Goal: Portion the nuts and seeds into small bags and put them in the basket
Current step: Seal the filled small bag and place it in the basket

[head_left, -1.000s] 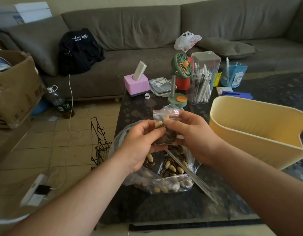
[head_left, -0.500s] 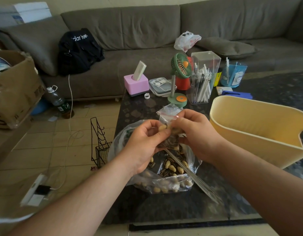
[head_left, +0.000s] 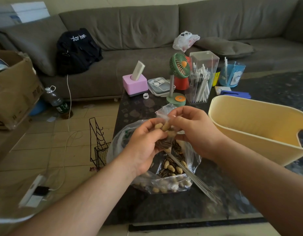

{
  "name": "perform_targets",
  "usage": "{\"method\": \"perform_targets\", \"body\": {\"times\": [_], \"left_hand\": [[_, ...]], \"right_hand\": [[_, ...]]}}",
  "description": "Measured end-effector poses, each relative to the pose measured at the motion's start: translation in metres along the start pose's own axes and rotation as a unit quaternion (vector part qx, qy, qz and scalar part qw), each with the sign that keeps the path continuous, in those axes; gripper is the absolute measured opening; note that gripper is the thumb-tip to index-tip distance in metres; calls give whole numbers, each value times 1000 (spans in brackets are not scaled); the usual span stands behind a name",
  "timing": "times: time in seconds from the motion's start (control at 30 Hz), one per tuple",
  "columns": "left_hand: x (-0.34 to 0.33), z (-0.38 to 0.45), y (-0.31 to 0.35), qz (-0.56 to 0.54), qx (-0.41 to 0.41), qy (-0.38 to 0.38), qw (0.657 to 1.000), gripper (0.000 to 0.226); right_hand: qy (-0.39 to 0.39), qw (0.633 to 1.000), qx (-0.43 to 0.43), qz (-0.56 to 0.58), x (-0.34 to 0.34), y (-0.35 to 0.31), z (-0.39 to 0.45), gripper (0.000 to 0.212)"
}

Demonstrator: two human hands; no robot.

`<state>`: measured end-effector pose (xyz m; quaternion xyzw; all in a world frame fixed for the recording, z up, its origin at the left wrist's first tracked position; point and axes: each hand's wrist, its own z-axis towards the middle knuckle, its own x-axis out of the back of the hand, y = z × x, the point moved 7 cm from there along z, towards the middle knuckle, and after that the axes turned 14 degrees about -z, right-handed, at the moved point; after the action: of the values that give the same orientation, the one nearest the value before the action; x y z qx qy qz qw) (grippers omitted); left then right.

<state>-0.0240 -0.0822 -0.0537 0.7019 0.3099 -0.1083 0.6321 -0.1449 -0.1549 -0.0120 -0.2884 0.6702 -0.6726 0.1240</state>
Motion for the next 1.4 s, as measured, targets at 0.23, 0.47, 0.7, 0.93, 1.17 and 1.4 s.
{"method": "perform_targets", "body": {"times": [0.23,0.47,0.7,0.93,1.17,1.4], "left_hand": [[4,-1,7,62,-63,26,996,11],[13,0,14,54,-100,83,990,8],[21,3,14,5,-87,127,988,14],[21,5,13,18,-95,133,986,18],[22,5,15,28,-106,147,983,20],[28,7,14,46,-111,172,978,23]], "right_hand": [[16,999,-14,32,3,7,3,9],[14,995,-40,89,-4,18,3,10],[11,998,-35,51,-2,19,5,9],[49,999,-20,13,5,19,7,10],[68,997,-12,-19,7,19,7,11],[107,986,20,-124,12,13,6,10]]}}
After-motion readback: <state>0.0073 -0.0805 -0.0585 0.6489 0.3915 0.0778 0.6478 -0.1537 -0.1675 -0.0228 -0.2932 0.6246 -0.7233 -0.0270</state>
